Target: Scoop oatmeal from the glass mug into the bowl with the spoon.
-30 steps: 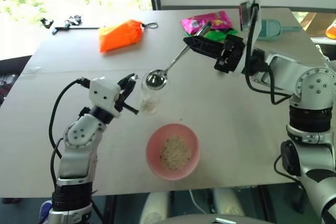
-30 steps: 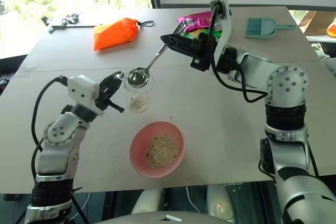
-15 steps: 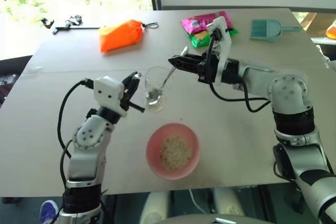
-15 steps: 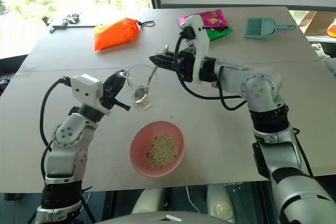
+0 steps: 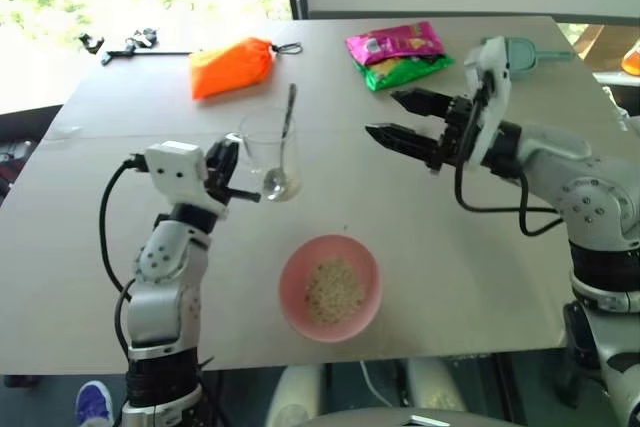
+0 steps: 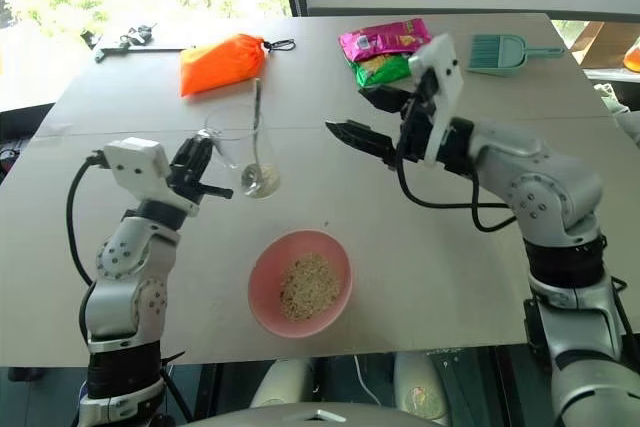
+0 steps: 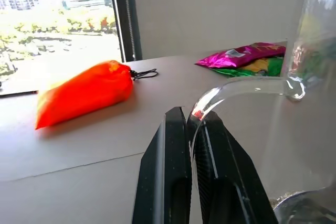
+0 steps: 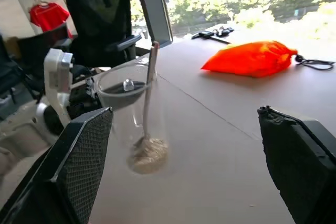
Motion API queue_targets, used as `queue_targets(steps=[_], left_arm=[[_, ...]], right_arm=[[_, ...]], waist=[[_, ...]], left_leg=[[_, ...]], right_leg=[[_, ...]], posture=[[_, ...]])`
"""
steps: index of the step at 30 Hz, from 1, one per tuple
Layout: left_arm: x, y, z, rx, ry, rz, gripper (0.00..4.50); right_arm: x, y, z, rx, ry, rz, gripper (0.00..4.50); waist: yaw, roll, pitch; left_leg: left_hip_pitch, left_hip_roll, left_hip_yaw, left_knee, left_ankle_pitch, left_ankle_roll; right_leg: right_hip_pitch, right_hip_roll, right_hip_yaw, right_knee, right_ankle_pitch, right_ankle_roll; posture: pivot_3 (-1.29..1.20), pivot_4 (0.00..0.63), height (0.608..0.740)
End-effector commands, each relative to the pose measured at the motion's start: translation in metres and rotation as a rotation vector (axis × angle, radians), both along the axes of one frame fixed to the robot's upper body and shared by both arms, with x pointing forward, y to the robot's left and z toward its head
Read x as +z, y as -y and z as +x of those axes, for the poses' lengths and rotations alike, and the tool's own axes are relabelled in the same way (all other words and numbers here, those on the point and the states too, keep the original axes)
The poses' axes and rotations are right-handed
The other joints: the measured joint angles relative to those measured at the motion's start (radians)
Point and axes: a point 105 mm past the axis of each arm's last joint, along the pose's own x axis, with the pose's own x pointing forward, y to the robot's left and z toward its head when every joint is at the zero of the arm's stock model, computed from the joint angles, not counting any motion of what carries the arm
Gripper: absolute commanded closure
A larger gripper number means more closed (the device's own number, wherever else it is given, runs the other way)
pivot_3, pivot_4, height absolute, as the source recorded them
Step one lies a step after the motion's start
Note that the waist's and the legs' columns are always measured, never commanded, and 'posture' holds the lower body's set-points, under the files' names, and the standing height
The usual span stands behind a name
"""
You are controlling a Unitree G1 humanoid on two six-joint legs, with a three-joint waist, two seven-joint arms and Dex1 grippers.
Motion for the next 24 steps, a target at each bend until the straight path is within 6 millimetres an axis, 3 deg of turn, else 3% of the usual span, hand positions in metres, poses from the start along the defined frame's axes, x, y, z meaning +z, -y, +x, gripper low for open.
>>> queue_targets(steps=[1,9,16,19,24], left_arm=[[0.009,-0.018,-0.008,0.057,0.059,-0.017,4.50],[-0.008,-0.047,-0.011,0.156,0.048,-0.030,4.50],[-0.025,-0.065,-0.010,0.223,0.028,-0.065,4.50],[-0.032,-0.059,-0.008,0.205,0.006,-0.088,3.44],[-0.030,-0.060,-0.019,0.219,0.002,-0.090,1.08]], right_arm=[[-0.008,0.022,-0.004,-0.066,0.105,-0.049,0.05],[-0.078,0.082,-0.005,-0.305,0.095,-0.175,0.05],[-0.107,0.087,-0.020,-0.310,0.076,-0.241,0.05],[-0.112,0.085,-0.016,-0.313,0.087,-0.246,0.00],[-0.111,0.087,-0.010,-0.325,0.102,-0.264,0.00]], waist=[[0.002,0.000,0.000],[0.012,-0.001,0.000],[0.013,-0.001,0.000],[0.015,-0.001,-0.001],[0.023,-0.001,-0.001]], left_leg=[[0.000,0.000,0.000,0.000,0.000,0.000],[0.001,-0.001,0.000,0.001,0.000,0.000],[0.002,-0.001,0.000,0.001,0.000,0.000],[0.003,-0.001,0.000,0.001,0.000,0.000],[0.009,-0.001,0.000,0.000,0.000,0.000]], right_leg=[[0.000,0.000,0.000,0.000,0.000,0.000],[0.001,-0.001,0.000,0.000,0.000,0.000],[0.002,-0.001,0.000,0.001,0.000,0.000],[0.003,-0.001,0.000,0.001,0.000,0.000],[0.009,-0.001,0.000,-0.001,0.000,0.000]], posture=[[0.00,0.150,0.740],[0.00,0.150,0.740],[0.00,0.150,0.740],[0.00,0.150,0.740],[0.00,0.150,0.740]])
